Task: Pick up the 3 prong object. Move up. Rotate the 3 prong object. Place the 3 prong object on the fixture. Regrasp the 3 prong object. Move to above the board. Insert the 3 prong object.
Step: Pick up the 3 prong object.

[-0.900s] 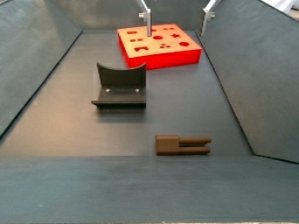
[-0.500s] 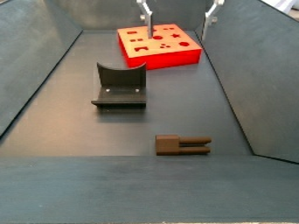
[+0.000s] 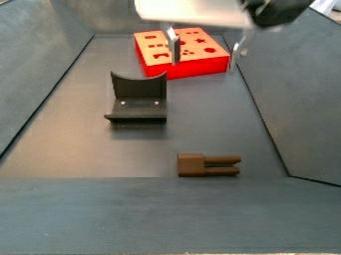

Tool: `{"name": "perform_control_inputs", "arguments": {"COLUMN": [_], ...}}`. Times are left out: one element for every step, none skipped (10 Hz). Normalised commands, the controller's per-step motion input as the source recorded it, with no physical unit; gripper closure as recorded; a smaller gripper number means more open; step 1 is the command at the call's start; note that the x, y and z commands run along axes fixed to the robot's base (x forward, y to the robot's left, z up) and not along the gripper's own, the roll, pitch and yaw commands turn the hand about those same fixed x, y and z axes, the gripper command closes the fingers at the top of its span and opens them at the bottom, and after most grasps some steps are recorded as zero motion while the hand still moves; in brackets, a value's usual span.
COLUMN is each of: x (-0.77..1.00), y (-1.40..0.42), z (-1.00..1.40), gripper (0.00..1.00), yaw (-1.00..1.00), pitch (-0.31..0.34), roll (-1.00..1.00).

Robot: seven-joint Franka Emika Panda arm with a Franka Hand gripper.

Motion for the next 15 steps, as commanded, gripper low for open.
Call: {"name": "perform_control_inputs", "arguments": {"x": [0.00, 0.00, 0.00, 0.00, 0.00, 0.00, 0.00, 0.00, 0.03, 0.06, 0.20, 0.39, 0.43, 0.32, 0.27], "y": [0.00, 0.00, 0.00, 0.00, 0.00, 0.35, 0.53, 0.51, 0.47, 0.45, 0.43, 0.29, 0.26, 0.37, 0.45], "z": [-0.19, -0.18, -0.22, -0.26, -0.33, -0.55, -0.71, -0.71, -0.67, -0.65, -0.57, -0.36, -0.30, -0.53, -0.48], "gripper": [0.00, 0.00, 0.00, 0.00, 0.00, 0.00, 0.00, 0.00, 0.00, 0.00, 0.00, 0.00, 0.00, 0.00, 0.00], "yaw": [-1.00, -0.92, -0.97, -0.99, -0.98, -0.69, -0.51, -0.54, -0.58, -0.59, -0.61, -0.71, -0.73, -0.66, -0.57], "pitch": [-0.003, -0.121, -0.111, -0.083, -0.083, -0.020, 0.000, 0.000, 0.000, 0.000, 0.000, -0.019, -0.029, 0.000, 0.000], "roll": [0.00, -0.08, -0.06, -0.03, 0.00, 0.00, 0.00, 0.00, 0.00, 0.00, 0.00, 0.00, 0.00, 0.00, 0.00]}}
